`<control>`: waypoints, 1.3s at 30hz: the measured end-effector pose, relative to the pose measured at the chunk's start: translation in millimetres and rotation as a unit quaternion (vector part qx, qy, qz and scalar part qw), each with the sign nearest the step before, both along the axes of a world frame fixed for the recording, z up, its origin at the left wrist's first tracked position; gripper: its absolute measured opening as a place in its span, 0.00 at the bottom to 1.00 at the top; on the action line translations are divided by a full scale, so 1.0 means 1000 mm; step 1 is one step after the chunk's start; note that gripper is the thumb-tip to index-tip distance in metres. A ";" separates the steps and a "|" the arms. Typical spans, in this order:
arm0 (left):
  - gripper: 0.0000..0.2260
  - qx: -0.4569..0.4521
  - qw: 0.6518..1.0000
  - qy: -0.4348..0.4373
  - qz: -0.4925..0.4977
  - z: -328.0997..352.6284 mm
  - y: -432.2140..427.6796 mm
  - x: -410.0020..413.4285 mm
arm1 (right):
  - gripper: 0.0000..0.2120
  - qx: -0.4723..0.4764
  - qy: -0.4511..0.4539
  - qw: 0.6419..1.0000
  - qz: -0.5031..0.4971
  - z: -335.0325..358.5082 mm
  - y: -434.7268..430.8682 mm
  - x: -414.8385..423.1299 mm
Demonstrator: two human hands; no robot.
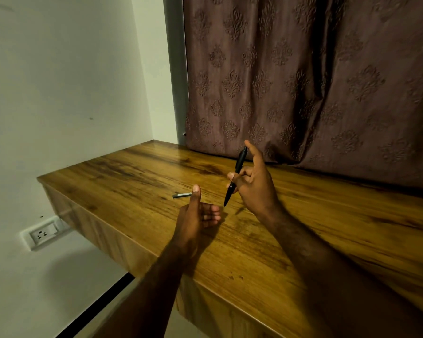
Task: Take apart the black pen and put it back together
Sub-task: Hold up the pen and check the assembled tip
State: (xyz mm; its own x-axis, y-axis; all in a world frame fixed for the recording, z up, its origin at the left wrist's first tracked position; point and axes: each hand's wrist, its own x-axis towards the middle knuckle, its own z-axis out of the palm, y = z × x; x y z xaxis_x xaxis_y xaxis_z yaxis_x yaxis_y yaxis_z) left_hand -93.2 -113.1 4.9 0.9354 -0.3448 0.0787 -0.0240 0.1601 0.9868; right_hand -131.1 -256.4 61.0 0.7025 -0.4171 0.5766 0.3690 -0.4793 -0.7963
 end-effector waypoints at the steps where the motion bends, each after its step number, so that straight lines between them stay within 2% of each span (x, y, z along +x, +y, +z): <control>1: 0.37 -0.001 1.000 0.001 0.000 0.000 0.000 0.000 | 0.37 -0.001 0.000 1.000 0.003 0.000 -0.001 0.000; 15: 0.37 0.000 1.000 -0.001 0.006 -0.001 -0.001 0.000 | 0.36 -0.005 0.017 1.000 0.003 0.003 -0.001 -0.002; 27: 0.36 -0.001 1.000 0.002 0.009 -0.002 -0.001 0.001 | 0.36 -0.009 -0.024 1.000 0.004 0.008 0.002 -0.006; 34: 0.37 0.001 1.000 0.004 0.005 -0.002 0.000 0.002 | 0.37 -0.015 -0.014 1.000 0.005 0.007 0.002 -0.005; 39: 0.36 -0.002 1.000 0.004 0.003 -0.001 0.000 0.000 | 0.34 -0.032 -0.015 0.999 0.009 0.007 0.003 -0.006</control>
State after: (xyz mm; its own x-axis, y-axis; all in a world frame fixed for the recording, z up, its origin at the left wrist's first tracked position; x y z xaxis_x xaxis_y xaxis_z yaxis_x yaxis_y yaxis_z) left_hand -93.2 -113.2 4.3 0.9381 -0.3386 0.0729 -0.0175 0.1637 0.9863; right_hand -136.7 -253.4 67.6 0.6911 -0.3663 0.6231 0.4017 -0.5221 -0.7524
